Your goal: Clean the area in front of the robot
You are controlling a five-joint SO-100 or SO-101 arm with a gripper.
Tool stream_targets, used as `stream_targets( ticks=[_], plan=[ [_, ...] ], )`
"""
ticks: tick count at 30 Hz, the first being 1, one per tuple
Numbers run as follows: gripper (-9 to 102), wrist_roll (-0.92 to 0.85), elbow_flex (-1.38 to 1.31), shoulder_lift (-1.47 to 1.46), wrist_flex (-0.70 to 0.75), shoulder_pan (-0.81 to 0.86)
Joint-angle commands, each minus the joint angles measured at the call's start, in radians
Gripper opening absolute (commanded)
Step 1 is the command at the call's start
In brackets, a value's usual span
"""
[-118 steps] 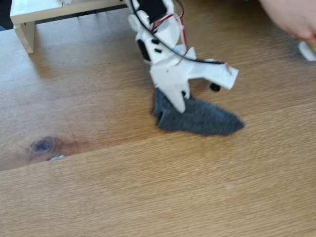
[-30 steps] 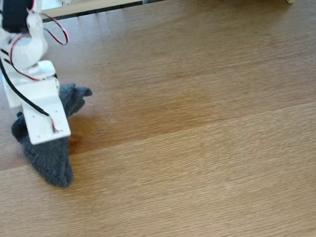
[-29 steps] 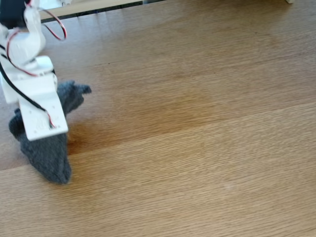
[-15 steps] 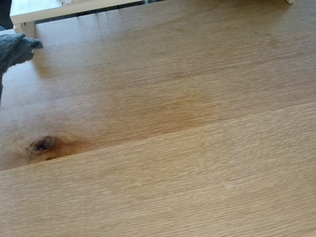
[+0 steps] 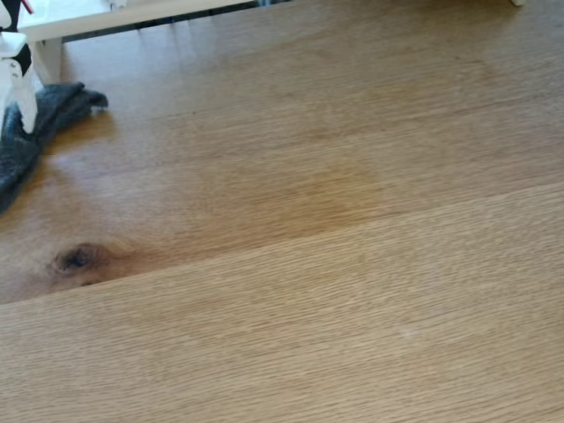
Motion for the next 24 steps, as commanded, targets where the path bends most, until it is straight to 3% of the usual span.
stream_targets(
  ticks=[1, 7, 14, 18, 24],
  plan=[
    [28, 0.041, -0.008, 0.161, -0.031, -0.044],
    [16, 0.202, -0.008, 0.471, 0.163, -0.356],
    [0, 0.41, 0.005, 0.647, 0.244, -0.816],
    [0, 0.577, 0.008, 0.696, 0.272, -0.902],
    [0, 0.785, 0.011, 0.733, 0.442, -0.917]
  ],
)
